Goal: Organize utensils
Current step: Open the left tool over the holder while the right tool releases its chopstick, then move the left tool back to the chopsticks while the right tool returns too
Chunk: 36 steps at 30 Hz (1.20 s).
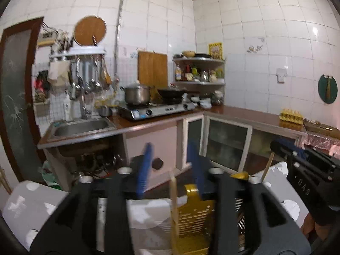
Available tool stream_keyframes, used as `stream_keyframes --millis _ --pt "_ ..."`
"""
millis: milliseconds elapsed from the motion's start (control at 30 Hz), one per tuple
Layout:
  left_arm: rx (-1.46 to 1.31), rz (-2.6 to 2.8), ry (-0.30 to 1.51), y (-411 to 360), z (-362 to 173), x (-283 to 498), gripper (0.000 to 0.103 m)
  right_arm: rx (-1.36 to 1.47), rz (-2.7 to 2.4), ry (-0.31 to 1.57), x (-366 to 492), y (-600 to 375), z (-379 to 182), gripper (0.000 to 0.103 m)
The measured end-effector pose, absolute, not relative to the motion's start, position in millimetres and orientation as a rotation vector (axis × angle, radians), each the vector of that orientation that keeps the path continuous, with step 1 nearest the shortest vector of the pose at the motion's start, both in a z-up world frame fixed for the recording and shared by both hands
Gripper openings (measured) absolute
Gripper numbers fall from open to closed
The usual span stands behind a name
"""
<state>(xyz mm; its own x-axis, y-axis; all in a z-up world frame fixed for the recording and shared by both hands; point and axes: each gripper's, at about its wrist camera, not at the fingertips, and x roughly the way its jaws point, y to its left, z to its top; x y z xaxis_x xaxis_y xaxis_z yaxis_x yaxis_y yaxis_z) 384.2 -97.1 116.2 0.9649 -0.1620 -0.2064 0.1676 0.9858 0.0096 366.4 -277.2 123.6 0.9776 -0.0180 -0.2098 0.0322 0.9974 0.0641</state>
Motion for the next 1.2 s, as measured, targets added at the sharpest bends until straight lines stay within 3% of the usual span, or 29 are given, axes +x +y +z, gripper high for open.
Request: stream_keyframes --millis 67,200,267,367,667,1200 --pt "0.021 -0.16 0.188 -91.8 127.7 371.9 0.057 0.085 -0.044 0.2 352.3 -281.7 132.8 0.059" --pt "-0.008 -0.129 0.167 -73.5 153.7 339.2 0.074 0.05 -0.076 0.206 324.4 -280.1 149.8 0.061" --pt "-0.022 -0.106 0.152 -61.5 163.4 318.4 0.089 0.034 -0.086 0.215 306.0 -279.3 155.9 0.062" --pt "-0.022 -0.079 0.136 -49.1 171.8 292.6 0.098 0.018 -0.098 0.225 277.6 -275.6 158.5 0.067" --pt "0.002 -0.06 0.297 -20.4 132.1 239.9 0.098 0.021 -0.088 0.413 231.2 -263.6 103.5 0.068" --pt "0.097 -0.023 0.622 -24.0 2.5 255.6 0.098 0.089 -0.148 0.784 244.3 -261.7 -37.5 0.068"
